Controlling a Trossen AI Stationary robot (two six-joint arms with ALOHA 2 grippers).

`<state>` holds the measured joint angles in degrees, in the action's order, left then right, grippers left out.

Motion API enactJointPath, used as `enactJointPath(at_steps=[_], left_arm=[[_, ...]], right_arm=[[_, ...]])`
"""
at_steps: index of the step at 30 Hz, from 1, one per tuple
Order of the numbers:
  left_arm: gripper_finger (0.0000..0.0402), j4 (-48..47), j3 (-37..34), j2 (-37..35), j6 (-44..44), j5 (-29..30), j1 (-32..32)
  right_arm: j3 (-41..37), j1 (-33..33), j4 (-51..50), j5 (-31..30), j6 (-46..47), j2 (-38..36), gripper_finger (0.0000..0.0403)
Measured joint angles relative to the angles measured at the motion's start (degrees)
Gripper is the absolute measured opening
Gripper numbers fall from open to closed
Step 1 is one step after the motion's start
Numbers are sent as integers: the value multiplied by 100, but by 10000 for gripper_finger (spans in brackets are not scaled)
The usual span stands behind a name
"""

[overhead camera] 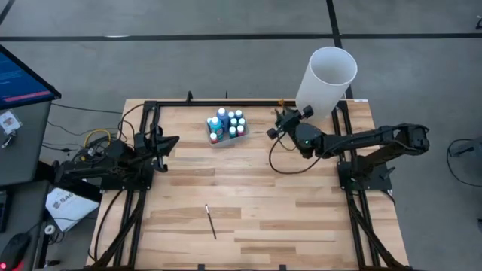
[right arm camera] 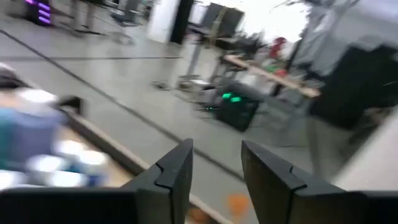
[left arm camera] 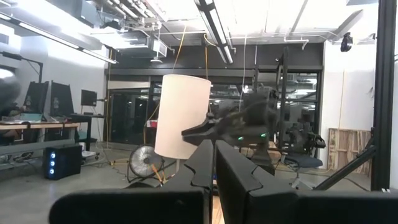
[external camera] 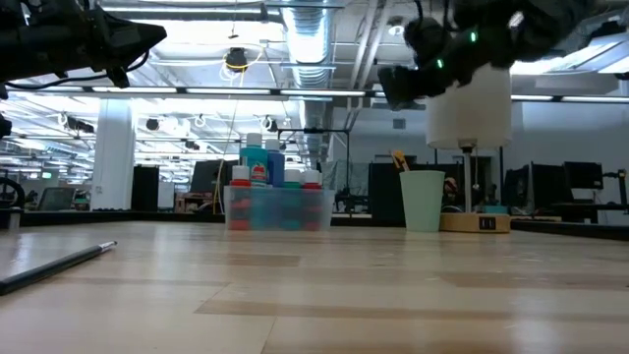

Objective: Pick & Place Paint Supplies
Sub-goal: Put the silver paintbrush into the green cup

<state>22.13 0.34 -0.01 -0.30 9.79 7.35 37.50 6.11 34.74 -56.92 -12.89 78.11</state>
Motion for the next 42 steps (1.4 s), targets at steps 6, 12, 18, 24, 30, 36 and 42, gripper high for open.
enactJointPath(at_steps=[6, 12, 18, 24, 30, 36, 42], left_arm=[[2, 4, 0, 0, 0, -1, 0], [2, 33, 0, 0, 0, 4, 0], [2, 65, 0, 0, -1, 5, 0], [2, 84, 0, 0, -1, 2, 0], [2, 105, 0, 0, 1, 2, 0], [2, 117, 0, 0, 1, 0, 0], [2, 131, 0, 0, -2, -1, 0]], right_arm=[[1390, -790, -2678, 328, 2463, 316, 147], [2996, -1438, -4180, 878, 3690, 1754, 154], [5365, -1895, -5490, 1191, 4172, 3685, 166], [7762, -2188, -6654, 1572, 4388, 5363, 183], [9411, -2388, -7150, 2420, 5130, 6543, 191], [9669, -2493, -7114, 2583, 5765, 7116, 184], [9662, -2500, -7249, 2733, 6111, 7320, 176]])
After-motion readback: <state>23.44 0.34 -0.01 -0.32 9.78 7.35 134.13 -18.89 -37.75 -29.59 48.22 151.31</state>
